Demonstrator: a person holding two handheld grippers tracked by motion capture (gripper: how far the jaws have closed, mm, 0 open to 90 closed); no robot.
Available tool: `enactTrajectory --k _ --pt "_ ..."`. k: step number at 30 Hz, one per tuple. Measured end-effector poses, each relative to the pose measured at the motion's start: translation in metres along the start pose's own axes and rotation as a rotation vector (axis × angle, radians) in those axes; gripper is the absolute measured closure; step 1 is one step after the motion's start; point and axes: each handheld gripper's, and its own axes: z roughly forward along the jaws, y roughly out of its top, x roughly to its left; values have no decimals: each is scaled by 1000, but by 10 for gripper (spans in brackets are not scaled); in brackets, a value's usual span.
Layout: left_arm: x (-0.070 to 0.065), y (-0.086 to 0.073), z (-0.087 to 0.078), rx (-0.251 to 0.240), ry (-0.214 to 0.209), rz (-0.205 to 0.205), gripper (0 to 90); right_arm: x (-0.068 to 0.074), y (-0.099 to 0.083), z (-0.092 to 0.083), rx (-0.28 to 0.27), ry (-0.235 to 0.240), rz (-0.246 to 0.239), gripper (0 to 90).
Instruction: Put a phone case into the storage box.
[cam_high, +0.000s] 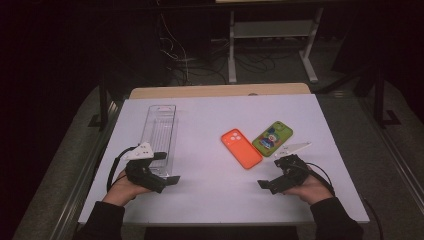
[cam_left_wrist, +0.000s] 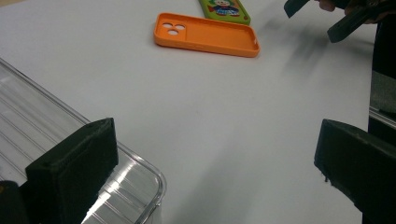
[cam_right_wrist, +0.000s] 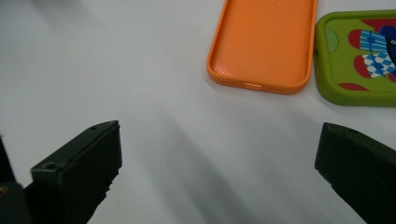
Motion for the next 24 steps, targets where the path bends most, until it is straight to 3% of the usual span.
enactTrajectory --k 10,24 --pt "-1 -1 -1 2 11 -1 0 3 20 3 27 -37 15 0" --pt "0 1 -2 -17 6 3 0 -5 60 7 32 -112 35 0"
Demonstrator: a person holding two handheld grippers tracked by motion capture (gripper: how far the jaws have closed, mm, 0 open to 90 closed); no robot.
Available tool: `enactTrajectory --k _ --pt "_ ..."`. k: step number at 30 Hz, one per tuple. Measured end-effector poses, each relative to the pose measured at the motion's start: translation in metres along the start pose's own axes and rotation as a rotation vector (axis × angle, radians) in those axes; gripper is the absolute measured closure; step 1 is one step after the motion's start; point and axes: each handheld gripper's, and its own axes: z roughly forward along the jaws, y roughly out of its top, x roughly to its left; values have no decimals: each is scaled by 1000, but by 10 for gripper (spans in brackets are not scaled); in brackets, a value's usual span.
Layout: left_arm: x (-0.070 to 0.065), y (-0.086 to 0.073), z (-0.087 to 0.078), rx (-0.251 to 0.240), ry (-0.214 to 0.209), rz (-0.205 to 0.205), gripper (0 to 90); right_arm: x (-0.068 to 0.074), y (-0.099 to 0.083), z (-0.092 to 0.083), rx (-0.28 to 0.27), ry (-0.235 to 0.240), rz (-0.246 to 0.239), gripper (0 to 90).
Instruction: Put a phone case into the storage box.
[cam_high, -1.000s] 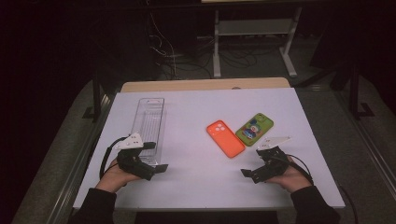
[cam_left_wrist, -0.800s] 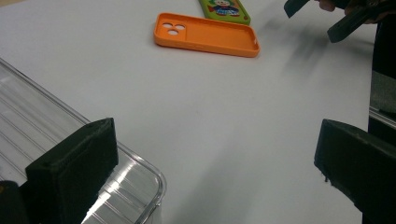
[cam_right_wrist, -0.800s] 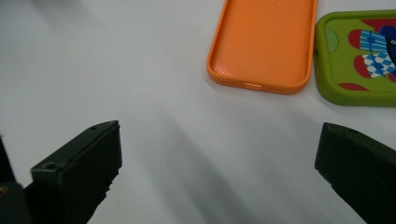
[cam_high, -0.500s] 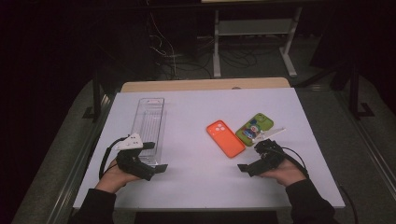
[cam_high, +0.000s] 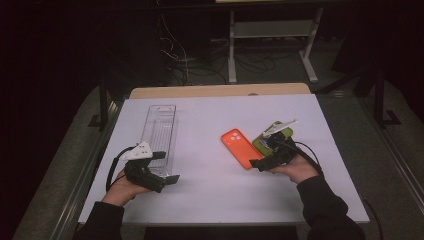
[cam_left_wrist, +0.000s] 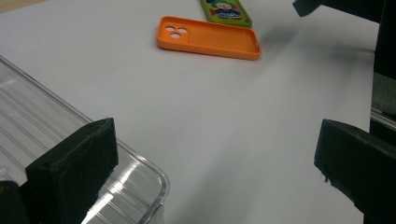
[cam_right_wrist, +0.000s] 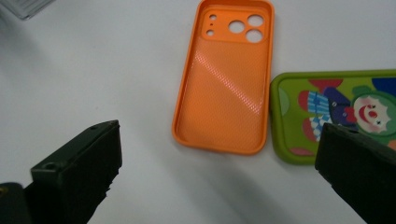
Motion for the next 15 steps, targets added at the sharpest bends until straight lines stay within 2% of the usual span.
enactTrajectory --k 7,15 --pt "0 0 -1 -4 2 -8 0 -3 19 8 13 -22 3 0" --pt "0 1 -1 -5 1 1 0 -6 39 24 25 -27 4 0"
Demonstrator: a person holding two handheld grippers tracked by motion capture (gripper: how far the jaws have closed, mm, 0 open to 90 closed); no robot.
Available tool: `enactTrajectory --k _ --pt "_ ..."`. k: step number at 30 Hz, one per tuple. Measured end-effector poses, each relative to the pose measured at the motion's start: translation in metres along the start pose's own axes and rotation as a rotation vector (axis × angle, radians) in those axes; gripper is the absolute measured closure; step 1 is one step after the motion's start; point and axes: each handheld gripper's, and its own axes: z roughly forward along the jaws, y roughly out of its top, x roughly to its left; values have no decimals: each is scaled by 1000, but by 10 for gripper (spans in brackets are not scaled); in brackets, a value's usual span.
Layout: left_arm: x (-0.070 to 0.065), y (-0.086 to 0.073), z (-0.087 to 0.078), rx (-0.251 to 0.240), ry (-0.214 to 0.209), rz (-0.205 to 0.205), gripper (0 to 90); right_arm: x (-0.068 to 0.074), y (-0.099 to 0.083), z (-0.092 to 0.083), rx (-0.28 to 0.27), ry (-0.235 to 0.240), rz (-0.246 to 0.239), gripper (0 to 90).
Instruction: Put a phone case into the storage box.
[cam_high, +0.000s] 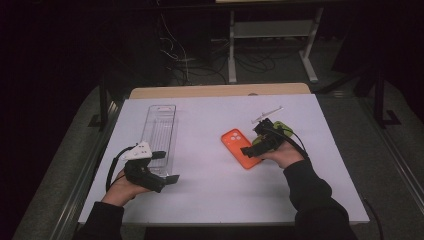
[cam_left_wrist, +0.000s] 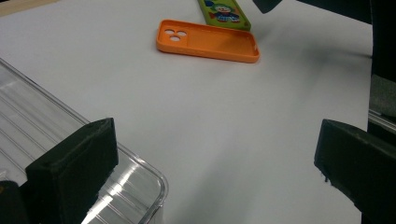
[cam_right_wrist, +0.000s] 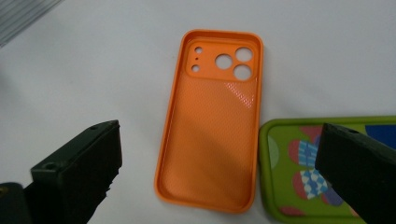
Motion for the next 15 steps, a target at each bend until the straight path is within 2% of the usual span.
enactTrajectory --k 15 --pt "0 0 0 -11 -3 -12 0 0 22 35 44 -15 9 0"
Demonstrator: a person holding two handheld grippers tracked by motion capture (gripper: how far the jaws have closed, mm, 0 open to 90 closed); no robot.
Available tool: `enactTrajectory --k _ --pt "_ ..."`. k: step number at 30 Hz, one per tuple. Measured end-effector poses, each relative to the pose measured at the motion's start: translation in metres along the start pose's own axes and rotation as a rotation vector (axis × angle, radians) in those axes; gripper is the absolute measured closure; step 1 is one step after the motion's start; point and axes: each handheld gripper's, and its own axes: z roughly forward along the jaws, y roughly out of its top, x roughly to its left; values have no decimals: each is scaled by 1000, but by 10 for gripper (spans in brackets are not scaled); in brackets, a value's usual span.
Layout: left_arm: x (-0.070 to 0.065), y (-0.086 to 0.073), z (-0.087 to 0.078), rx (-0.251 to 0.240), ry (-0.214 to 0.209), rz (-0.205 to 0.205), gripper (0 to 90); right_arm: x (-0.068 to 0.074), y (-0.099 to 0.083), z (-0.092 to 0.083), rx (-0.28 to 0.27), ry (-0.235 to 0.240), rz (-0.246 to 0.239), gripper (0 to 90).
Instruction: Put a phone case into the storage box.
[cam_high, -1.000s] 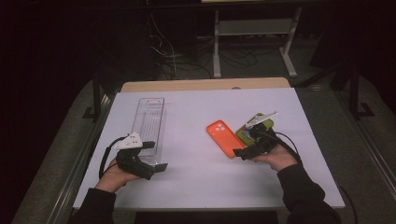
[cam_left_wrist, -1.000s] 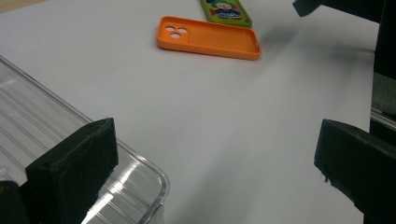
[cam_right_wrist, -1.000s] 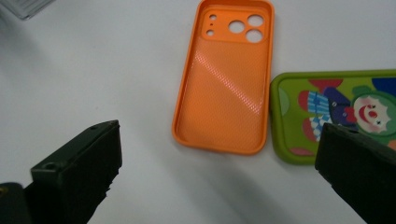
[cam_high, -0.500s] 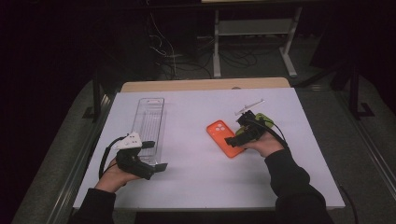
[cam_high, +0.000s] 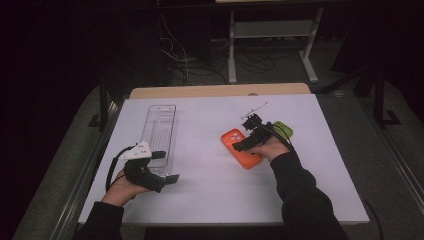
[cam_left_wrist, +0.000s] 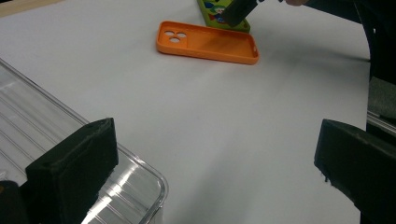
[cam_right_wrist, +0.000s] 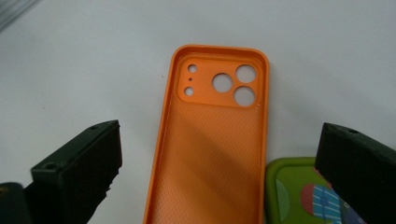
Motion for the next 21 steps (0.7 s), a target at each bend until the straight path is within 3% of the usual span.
enactTrajectory --k 17,21 --pt "0 0 0 2 -2 4 0 8 5 33 70 -22 -34 0" --pt "0 0 0 0 -2 1 0 9 4 39 89 -23 -22 0"
